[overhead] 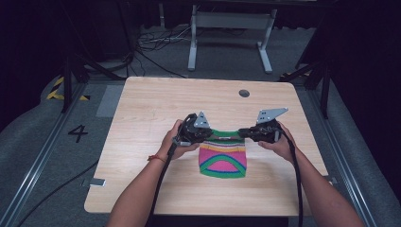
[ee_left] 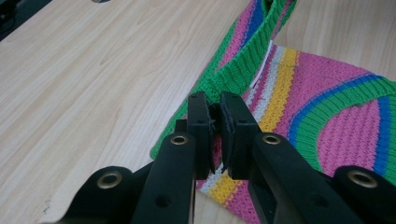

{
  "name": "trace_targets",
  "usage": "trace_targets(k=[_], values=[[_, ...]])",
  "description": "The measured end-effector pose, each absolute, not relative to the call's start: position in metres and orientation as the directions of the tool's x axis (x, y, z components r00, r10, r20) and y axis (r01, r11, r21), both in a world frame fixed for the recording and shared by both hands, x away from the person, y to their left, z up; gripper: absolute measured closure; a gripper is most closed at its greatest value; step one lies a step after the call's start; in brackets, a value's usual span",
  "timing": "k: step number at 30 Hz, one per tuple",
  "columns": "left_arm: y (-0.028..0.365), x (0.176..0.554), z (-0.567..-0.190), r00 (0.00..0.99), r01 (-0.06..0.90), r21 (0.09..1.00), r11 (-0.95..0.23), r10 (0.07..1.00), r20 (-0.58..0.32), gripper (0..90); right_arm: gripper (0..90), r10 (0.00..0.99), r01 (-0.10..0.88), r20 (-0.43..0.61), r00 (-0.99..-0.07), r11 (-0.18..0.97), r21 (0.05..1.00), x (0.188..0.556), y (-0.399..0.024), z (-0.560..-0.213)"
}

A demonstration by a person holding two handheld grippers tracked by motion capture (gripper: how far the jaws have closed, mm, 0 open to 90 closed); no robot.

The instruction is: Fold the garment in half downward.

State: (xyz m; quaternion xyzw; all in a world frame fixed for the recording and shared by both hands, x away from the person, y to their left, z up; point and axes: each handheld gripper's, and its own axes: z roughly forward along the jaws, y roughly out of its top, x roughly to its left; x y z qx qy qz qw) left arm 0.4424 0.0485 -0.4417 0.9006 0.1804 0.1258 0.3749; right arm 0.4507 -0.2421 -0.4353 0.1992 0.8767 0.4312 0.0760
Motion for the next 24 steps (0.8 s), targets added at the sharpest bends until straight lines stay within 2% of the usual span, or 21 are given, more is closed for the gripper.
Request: trace_targets(k=[12,24], values=[[0.046,0.43,-0.456,0.917,0.225,0.704,-0.674,0.391,0.081,82.3,84.1,0.377,0.267,0.037,-0.926,0.581,0.769,0.43,-0.244,-0.446],[0.048,0.416,-0.457,0.925,0.184,0.686,-0.704,0.36,0.122,83.2,83.8,0.308,0.233,0.039,-0.951,0.626,0.744,0.41,-0.238,-0.451]])
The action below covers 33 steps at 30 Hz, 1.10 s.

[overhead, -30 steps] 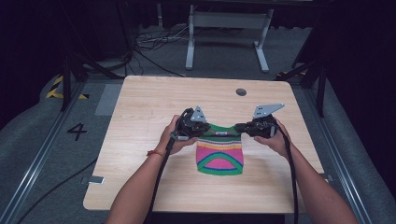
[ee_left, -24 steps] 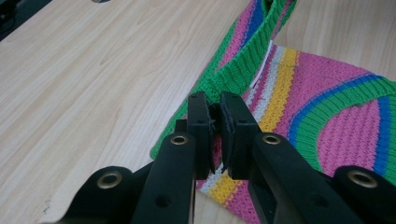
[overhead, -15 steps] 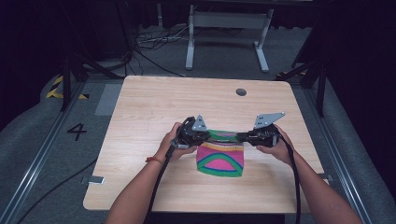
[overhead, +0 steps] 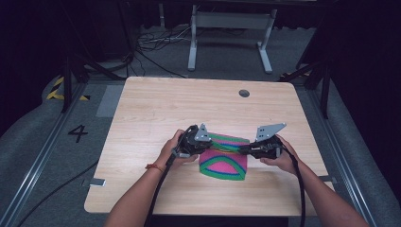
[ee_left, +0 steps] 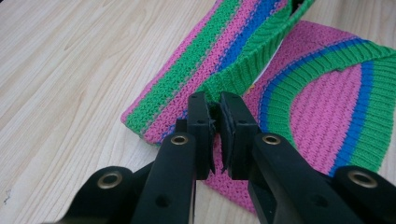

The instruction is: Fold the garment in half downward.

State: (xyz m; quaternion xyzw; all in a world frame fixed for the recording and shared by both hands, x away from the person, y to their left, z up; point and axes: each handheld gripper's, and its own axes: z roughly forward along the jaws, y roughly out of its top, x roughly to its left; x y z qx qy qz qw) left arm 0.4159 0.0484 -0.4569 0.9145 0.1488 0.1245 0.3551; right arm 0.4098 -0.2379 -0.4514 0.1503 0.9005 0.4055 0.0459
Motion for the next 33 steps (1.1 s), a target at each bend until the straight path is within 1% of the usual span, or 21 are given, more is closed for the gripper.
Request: trace_targets(k=[8,16,25,33], values=[[0.049,0.4,-0.456,0.936,0.134,0.667,-0.733,0.314,0.157,83.1,83.7,0.281,0.217,0.036,-0.959,0.651,0.727,0.4,-0.235,-0.453],[0.047,0.381,-0.458,0.952,0.088,0.619,-0.781,0.249,0.179,83.2,83.7,0.24,0.196,0.037,-0.97,0.686,0.701,0.385,-0.23,-0.454],[0.048,0.369,-0.466,0.96,0.087,0.595,-0.799,0.226,0.163,83.1,83.5,0.219,0.197,0.054,-0.974,0.705,0.682,0.375,-0.228,-0.463],[0.046,0.362,-0.474,0.966,0.089,0.579,-0.811,0.213,0.149,82.6,81.9,0.187,0.177,0.054,-0.981,0.737,0.653,0.369,-0.228,-0.468]])
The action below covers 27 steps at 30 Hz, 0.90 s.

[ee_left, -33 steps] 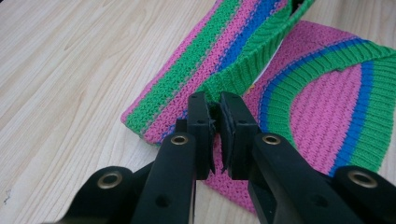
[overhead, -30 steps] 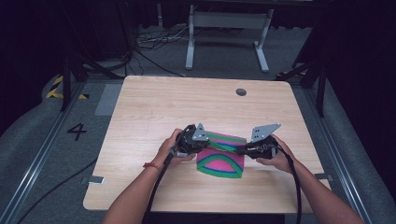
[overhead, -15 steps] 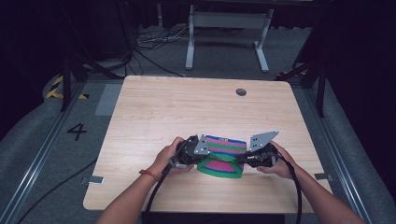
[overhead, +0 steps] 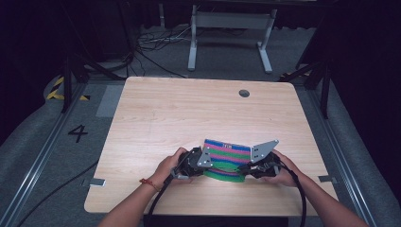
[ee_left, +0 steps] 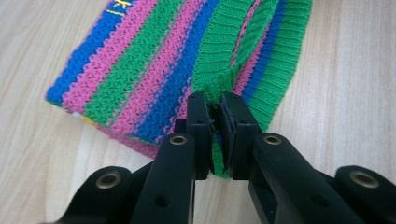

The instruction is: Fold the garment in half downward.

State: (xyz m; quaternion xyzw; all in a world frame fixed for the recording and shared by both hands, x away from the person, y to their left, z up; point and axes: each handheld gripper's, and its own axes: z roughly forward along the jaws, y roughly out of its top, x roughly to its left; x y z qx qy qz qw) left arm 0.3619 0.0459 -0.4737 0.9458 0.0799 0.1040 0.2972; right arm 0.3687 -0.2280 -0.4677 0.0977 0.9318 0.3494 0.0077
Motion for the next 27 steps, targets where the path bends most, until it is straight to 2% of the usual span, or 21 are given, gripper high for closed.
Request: trace_targets(k=[13,18,27], values=[[0.052,0.359,-0.484,0.966,0.115,0.582,-0.805,0.226,0.123,81.4,80.6,0.174,0.176,0.067,-0.982,0.75,0.638,0.363,-0.229,-0.479],[0.054,0.361,-0.485,0.966,0.129,0.597,-0.792,0.235,0.104,81.0,75.5,0.165,0.168,0.064,-0.984,0.758,0.63,0.36,-0.227,-0.48],[0.053,0.359,-0.487,0.962,0.142,0.614,-0.776,0.253,0.098,80.4,75.2,0.183,0.147,0.007,-0.983,0.765,0.627,0.362,-0.228,-0.48]])
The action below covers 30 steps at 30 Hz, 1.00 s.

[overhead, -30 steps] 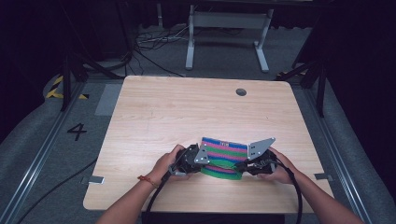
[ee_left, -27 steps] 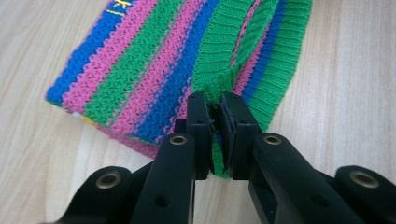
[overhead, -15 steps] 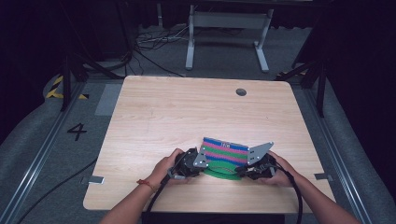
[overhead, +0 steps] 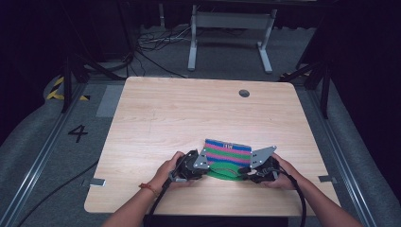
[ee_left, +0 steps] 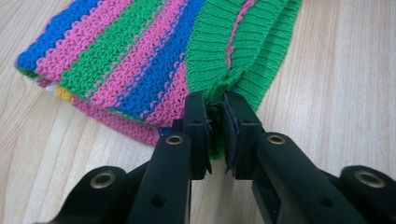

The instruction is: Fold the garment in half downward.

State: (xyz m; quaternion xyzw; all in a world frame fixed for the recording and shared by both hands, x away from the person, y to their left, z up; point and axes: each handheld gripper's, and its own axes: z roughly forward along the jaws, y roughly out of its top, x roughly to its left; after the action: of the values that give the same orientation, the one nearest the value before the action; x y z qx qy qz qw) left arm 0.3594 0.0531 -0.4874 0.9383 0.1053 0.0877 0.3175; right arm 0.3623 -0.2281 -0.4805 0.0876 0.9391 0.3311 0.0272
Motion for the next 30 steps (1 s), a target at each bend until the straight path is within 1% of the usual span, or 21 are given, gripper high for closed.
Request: trace_targets(k=[9,11,16,17,21,24,26,30], values=[[0.051,0.361,-0.489,0.96,0.146,0.626,-0.766,0.262,0.097,80.4,75.2,0.252,0.179,-0.022,-0.968,0.745,0.643,0.371,-0.234,-0.483],[0.05,0.362,-0.489,0.961,0.147,0.629,-0.763,0.261,0.093,80.4,73.5,0.263,0.184,-0.026,-0.965,0.739,0.648,0.372,-0.235,-0.484],[0.05,0.363,-0.489,0.961,0.154,0.629,-0.762,0.264,0.085,80.2,72.2,0.261,0.181,-0.028,-0.965,0.739,0.648,0.371,-0.235,-0.483],[0.05,0.362,-0.487,0.962,0.15,0.622,-0.769,0.26,0.088,79.2,70.3,0.259,0.179,-0.029,-0.965,0.742,0.646,0.371,-0.234,-0.482],[0.051,0.362,-0.485,0.963,0.147,0.621,-0.77,0.256,0.089,77.4,68.4,0.264,0.191,-0.015,-0.965,0.735,0.651,0.37,-0.235,-0.48],[0.054,0.361,-0.481,0.959,0.143,0.627,-0.766,0.263,0.102,76.4,67.4,0.26,0.181,-0.025,-0.965,0.736,0.652,0.369,-0.236,-0.477],[0.059,0.363,-0.476,0.955,0.148,0.65,-0.746,0.279,0.103,76.1,67.2,0.262,0.175,-0.038,-0.964,0.737,0.653,0.367,-0.237,-0.474],[0.064,0.361,-0.471,0.95,0.147,0.652,-0.744,0.29,0.117,74.8,66.2,0.261,0.168,-0.047,-0.964,0.738,0.654,0.364,-0.239,-0.47]])
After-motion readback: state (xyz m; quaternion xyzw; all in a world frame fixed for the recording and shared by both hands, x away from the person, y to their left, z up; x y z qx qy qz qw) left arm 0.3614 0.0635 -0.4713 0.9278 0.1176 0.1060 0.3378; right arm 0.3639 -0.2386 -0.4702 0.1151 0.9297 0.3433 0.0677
